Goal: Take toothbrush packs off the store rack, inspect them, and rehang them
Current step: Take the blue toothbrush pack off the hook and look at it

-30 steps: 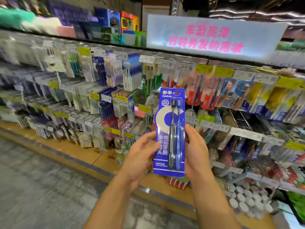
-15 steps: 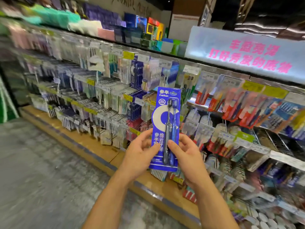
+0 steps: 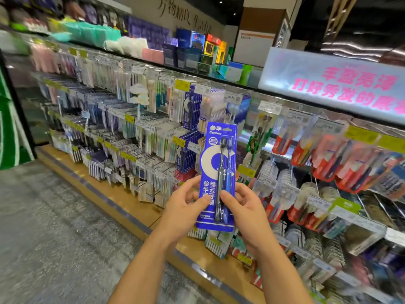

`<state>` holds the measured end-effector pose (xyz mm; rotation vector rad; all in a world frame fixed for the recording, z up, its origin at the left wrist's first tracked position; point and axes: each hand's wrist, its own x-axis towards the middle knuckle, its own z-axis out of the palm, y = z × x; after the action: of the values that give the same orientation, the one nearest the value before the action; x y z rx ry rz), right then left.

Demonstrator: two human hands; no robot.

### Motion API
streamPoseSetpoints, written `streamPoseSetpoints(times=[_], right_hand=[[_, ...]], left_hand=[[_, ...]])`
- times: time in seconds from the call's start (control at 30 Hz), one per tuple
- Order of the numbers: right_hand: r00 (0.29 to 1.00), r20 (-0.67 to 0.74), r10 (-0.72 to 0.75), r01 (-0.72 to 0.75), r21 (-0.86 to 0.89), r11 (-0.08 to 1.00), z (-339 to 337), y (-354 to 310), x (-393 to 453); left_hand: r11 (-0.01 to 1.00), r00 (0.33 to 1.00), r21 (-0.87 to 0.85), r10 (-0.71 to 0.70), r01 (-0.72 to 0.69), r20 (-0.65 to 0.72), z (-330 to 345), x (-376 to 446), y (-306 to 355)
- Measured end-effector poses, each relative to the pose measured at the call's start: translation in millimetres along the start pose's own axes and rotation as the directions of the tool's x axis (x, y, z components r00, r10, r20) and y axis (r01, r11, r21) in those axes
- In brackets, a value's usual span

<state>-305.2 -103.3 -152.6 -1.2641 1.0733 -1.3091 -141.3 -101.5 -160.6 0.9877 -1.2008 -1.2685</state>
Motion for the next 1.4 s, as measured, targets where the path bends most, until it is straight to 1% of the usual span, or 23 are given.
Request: streamPoseSetpoints(times=[0.23,0.5,0.7,0.83,1.17,1.4], right_hand=[[1.000,0.027,0.003,-0.004,0.026,1.000,-2,19,55],[0.998,0.056,0.031,-0.035,0.074,0.997,-5,35,129],[0.994,0.098,0.046,-0.055,0.096,0.994,-2,46,177],[0.989,0.136,0.065,-0.081,0.120,0.989,2,53,199],[0.977,0.198,0.083,-0.114,0.151,0.982,12,64,244],[0.967,0.236,0.099,-0.138,0.151,0.979,32,75,270]], left_hand=[[0.999,1.000,-0.038,-0.013,0.012,-0.020,-3,45,-9],[1.000,0.998,0.012,-0.026,0.027,-0.058,-8,113,-18],[0.998,0.993,0.044,-0.032,0.038,-0.118,-16,154,-24],[0.994,0.983,0.091,-0.040,0.056,-0.177,-24,173,-30],[0.993,0.975,0.083,-0.070,0.089,-0.211,-39,209,-37],[0.991,0.968,0.068,-0.094,0.112,-0.232,-62,228,-42]])
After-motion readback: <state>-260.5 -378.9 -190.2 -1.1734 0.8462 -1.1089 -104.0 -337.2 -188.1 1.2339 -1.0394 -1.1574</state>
